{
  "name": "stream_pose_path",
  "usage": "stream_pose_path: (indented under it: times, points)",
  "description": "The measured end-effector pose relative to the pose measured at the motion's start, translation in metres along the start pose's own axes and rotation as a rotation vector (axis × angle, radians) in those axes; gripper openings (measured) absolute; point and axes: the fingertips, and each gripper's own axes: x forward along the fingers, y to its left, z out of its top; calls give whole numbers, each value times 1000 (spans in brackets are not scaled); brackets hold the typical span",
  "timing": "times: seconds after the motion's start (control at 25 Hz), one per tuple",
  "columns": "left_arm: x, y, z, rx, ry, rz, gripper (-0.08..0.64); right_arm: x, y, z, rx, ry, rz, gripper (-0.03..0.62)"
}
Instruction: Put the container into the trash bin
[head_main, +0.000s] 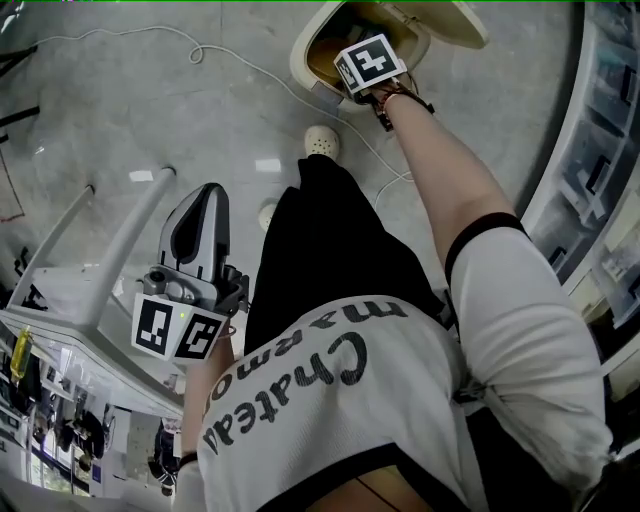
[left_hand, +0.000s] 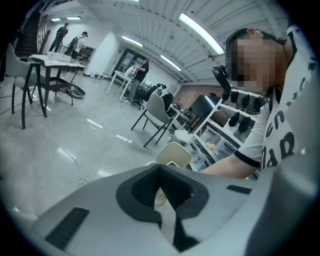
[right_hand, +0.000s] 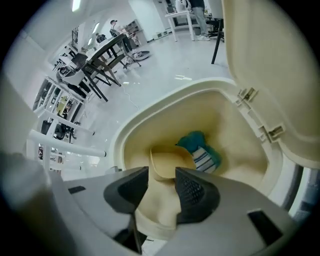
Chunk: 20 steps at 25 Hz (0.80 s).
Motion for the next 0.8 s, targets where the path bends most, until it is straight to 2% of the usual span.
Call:
stream_pose_path:
  times: [0.2,0.36,0.6,0.8]
  points:
    - [-11,-4,3,15,-35,-21,23,-34,15,-8,63,-71,19,175]
    - [-17,-23,16,39,-64,-82,23,-80,43,-19,121,-152,57,167]
    - [-48,-63,64,147,-140,-212,23,-174,85,-22,276,-360,122,129]
    - [-85,-83,93,159,-176,-256,23,-257,133,-35,341,-501,124,90]
